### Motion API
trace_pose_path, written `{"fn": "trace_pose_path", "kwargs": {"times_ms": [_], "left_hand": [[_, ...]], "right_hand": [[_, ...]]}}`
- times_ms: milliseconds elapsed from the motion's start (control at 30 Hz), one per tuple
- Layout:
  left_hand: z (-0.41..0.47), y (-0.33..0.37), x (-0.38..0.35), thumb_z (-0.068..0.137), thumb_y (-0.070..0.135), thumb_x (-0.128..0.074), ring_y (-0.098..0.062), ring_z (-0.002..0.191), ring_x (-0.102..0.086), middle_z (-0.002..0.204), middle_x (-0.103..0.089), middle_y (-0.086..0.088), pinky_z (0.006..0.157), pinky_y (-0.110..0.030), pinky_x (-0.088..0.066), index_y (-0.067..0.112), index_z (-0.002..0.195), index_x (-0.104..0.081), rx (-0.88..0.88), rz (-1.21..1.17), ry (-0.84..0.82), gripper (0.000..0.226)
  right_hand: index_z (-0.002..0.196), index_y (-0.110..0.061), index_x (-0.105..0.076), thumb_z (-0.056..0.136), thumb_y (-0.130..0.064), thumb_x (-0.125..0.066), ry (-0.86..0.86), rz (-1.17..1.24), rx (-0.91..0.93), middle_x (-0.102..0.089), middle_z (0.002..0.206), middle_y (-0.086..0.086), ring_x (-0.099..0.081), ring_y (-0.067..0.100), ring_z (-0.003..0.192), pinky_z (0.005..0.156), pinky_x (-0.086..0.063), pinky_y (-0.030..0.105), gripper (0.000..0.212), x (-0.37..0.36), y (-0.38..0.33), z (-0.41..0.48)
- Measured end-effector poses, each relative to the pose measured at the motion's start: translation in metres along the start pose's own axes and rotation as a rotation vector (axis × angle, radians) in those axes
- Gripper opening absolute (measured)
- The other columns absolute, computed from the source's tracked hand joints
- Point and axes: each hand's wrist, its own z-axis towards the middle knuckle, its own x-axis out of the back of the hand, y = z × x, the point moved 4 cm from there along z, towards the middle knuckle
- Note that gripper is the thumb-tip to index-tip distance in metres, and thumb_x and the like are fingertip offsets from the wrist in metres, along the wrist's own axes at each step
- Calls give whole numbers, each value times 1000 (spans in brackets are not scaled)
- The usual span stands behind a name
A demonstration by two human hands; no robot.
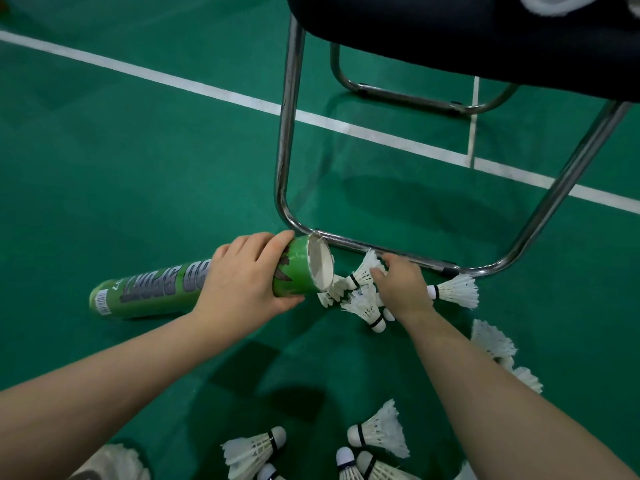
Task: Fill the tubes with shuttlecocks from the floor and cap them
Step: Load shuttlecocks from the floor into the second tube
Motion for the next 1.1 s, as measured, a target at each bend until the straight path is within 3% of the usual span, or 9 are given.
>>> {"fn": "trace_pose_path", "kwargs": {"times_ms": [67,167,233,333,500,733,867,1000,1100], "left_hand": [[0,0,-1,49,49,-82,-32,90,-58,102,-61,-9,77,-43,-46,18,121,-40,-1,-2,9,89],[0,-1,-3,49,49,-82,-32,90,-58,102,-61,-8,76,-42,-45,18,121,-42,-1,1,8,89],[2,-4,-3,50,52,-81,-32,90,-58,103,-61,-8,77,-42,-45,18,121,-42,5,0,2,88],[4,-7,-2,53,56,-72,-31,91,-57,103,-60,-7,77,-41,-45,19,121,-42,20,-7,8,83],[2,-6,-1,52,47,-83,-32,92,-57,104,-60,-9,78,-42,-44,17,121,-43,21,-9,12,86],[2,-5,3,51,47,-82,-32,95,-56,105,-60,-7,82,-44,-43,21,122,-40,65,-33,9,86],[3,-4,6,52,44,-82,-31,96,-55,106,-59,-5,82,-44,-42,26,121,-37,100,-86,15,85],[-1,-1,6,51,43,-83,-31,95,-56,106,-59,-5,81,-44,-43,25,121,-37,82,-91,21,85],[-4,2,9,51,44,-82,-31,94,-57,104,-60,-6,80,-44,-44,23,121,-39,74,-98,50,85]], "right_hand": [[127,-8,-52,91,-30,-53,-14,29,-15,-63,115,10,-51,31,114,91,-45,38,42,-5,1,1],[97,-10,-63,91,-23,-53,2,147,-27,-60,78,2,-52,26,82,63,-39,29,17,-8,-1,-3],[93,-7,-61,92,-21,-53,32,198,-29,-54,71,-1,-47,21,73,58,-32,28,16,-7,-4,-2],[79,-20,-49,92,-25,-51,59,214,-8,-39,63,-11,-42,18,70,51,-25,23,14,-4,-7,-3],[105,-8,-56,95,-25,-46,109,259,-10,-51,80,0,-46,18,78,61,-29,29,22,10,-11,-14],[72,-13,-49,93,-20,-54,199,711,125,-41,64,0,-35,11,60,56,-29,25,23,56,-38,-45],[73,-16,-55,87,-22,-58,186,888,286,-50,67,1,-41,14,63,60,-33,27,15,83,-73,-72],[80,-21,-64,83,-41,-52,173,500,494,-61,70,-13,-53,8,68,67,-42,29,23,68,-101,-98],[67,-38,-54,85,-50,-42,-62,445,583,-50,58,-18,-46,3,59,59,-35,25,25,52,-115,-108]]}}
